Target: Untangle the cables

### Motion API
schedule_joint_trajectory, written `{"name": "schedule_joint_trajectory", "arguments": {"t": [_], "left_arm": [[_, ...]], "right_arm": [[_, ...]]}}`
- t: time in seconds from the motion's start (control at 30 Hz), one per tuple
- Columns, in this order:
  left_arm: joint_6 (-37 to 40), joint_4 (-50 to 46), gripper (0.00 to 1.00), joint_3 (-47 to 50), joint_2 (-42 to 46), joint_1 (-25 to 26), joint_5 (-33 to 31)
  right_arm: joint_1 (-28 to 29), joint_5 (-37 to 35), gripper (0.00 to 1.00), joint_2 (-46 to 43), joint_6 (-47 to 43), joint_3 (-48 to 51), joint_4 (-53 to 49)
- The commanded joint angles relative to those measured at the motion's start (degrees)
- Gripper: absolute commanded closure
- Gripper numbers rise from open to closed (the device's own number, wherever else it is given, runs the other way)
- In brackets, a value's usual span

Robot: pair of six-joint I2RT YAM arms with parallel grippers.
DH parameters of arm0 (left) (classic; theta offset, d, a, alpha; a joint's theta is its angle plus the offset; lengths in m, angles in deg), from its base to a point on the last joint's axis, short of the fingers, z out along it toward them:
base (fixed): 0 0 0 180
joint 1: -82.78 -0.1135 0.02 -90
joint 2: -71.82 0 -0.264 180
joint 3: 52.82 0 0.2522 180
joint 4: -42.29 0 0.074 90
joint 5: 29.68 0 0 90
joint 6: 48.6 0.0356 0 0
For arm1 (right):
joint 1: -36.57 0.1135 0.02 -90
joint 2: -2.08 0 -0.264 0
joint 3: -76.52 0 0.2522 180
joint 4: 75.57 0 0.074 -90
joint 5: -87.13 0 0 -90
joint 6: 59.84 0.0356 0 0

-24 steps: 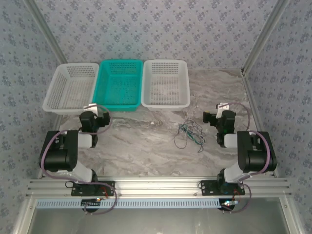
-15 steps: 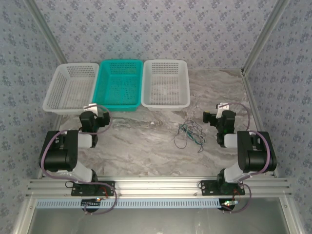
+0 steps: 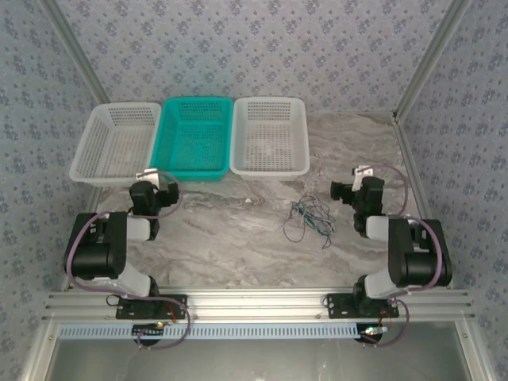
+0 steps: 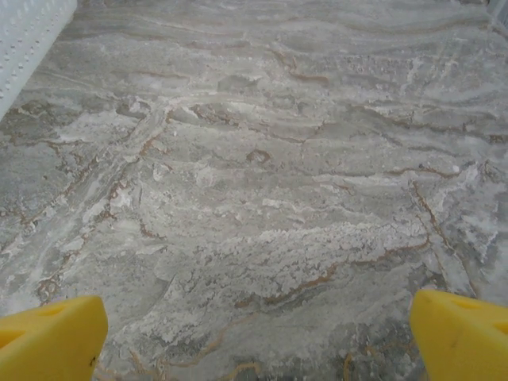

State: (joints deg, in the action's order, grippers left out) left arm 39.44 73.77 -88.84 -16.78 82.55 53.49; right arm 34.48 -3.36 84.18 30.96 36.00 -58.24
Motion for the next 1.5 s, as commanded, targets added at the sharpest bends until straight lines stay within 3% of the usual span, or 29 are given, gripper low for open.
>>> {"name": "schedule_joint_trajectory", "arguments": {"t": [0.0, 0.13, 0.23, 0.33, 0.47, 0.53, 0.67, 0.8, 0.87, 0.93, 1.1, 1.23, 1.27, 1.37, 1.47], "left_arm": [[0.19, 1.7, 0.01, -1.21, 0.7, 0.13, 0.76], [0.1, 1.7, 0.0, -1.24, 0.71, 0.04, 0.9], [-0.01, 1.72, 0.0, -1.27, 0.7, -0.07, 1.19], [-0.23, 1.53, 0.0, -1.23, 0.75, -0.64, 2.36], [0.39, 0.68, 0.0, -0.97, 2.82, -0.69, 4.48], [2.12, -4.47, 0.0, -1.26, 7.92, 0.05, 7.27], [0.02, -20.05, 0.01, -3.05, 22.36, 3.7, 6.83], [-13.06, -42.79, 0.01, -11.04, 33.44, 10.46, 1.75], [-21.89, -56.81, 0.01, -17.95, 33.8, 14.88, -2.34], [-26.15, -65.24, 0.0, -22.05, 32.42, 21.53, -2.55], [-33.36, -62.48, 0.01, -23.44, 26.81, 39.85, -3.21], [-35.42, -64.88, 0.01, -28.82, 17.43, 47.78, -2.59], [-35.04, -65.56, 0.01, -30.15, 15.38, 48.68, -1.91], [-33.42, -67.05, 0.01, -33.77, 10.69, 49.98, 0.91], [-32.05, -66.2, 0.0, -35.02, 9.51, 50.08, 2.84]], "right_arm": [[0.03, -7.08, 0.0, -8.2, 11.12, -12.56, -27.63], [0.66, -3.64, 0.0, -14.17, 24.31, -25.09, -54.97], [0.92, 5.73, 0.0, -15.89, 27.36, -30.97, -68.94], [2.85, 13.9, 0.0, -15.65, 24.27, -33.84, -76.75], [5.84, 15.23, 0.0, -14.11, 21.68, -35.61, -83.01], [7.18, 15.6, 0.0, -13.68, 21.75, -35.04, -82.95], [10.04, 14.91, 0.0, -12.04, 22.99, -33.83, -82.2], [13.11, 12.92, 0.0, -9.46, 23.52, -31.36, -81.87], [14.52, 13.09, 0.0, -8.27, 23.74, -29.78, -80.64], [16.21, 12.91, 0.0, -6.56, 23.88, -28.45, -78.86], [19.56, 11.69, 0.0, 0.21, 22.7, -28.01, -75.13], [21.57, 5.13, 0.01, 5.98, 22.23, -27.8, -71.38], [21.97, 3.72, 0.05, 7.56, 22.06, -27.64, -70.38], [23.37, 1.1, 0.34, 13.01, 22.14, -27.32, -68.19], [23.82, 3.18, 0.62, 15.04, 22.45, -26.4, -66.66]]}}
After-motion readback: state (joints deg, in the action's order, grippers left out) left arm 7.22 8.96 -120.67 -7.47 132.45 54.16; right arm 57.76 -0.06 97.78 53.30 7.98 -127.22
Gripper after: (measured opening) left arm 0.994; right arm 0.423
